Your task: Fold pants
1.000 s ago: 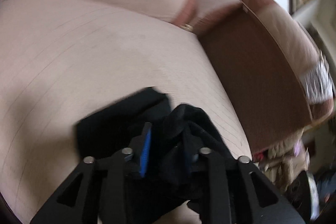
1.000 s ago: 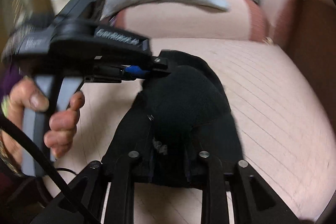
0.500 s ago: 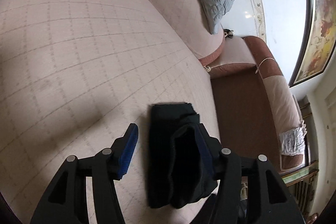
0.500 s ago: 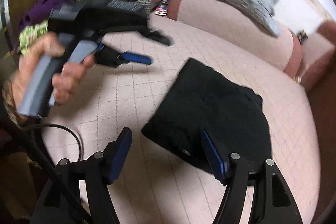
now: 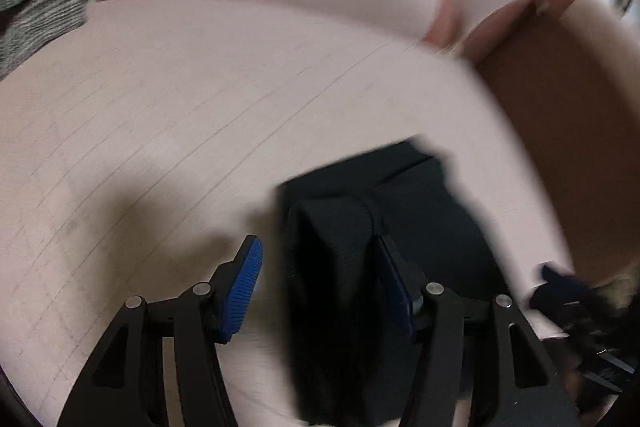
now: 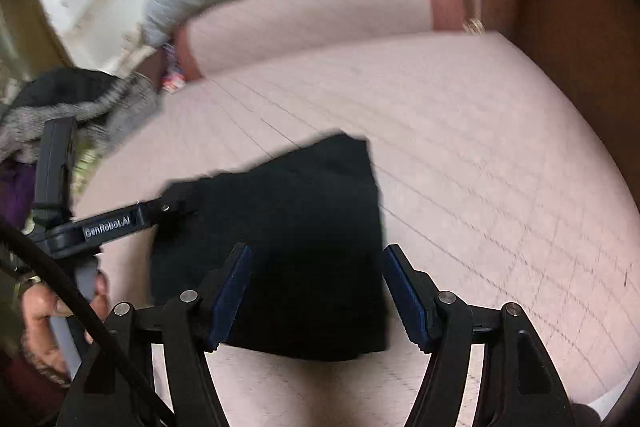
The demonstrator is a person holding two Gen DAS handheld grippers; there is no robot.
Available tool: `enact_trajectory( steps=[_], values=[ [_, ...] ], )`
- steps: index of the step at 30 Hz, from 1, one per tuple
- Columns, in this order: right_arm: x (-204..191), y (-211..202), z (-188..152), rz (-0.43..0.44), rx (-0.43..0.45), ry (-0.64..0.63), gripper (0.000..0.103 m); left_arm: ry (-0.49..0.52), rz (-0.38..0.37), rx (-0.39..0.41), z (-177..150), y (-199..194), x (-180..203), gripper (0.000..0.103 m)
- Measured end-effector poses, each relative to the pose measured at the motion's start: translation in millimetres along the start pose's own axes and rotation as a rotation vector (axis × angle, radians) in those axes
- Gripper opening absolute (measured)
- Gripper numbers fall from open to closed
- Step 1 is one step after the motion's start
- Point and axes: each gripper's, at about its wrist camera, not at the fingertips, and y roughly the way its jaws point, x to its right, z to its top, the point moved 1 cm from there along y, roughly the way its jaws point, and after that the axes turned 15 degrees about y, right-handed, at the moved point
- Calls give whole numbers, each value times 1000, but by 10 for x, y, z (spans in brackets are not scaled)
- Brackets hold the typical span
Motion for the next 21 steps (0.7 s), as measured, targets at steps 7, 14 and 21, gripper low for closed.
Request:
enact_trajectory(
  steps=[7,14,21],
  values=[
    [364,248,-30,-44,-68,135,72,-74,-71,-12,-137,51,-224,69],
    [-1,26,467,61,7,112,72,-63,-93,198,-277,-686,-2,67],
    [-205,1298,822,189,-340,271,71,69,-98,93,-478,-367,365,67]
  ],
)
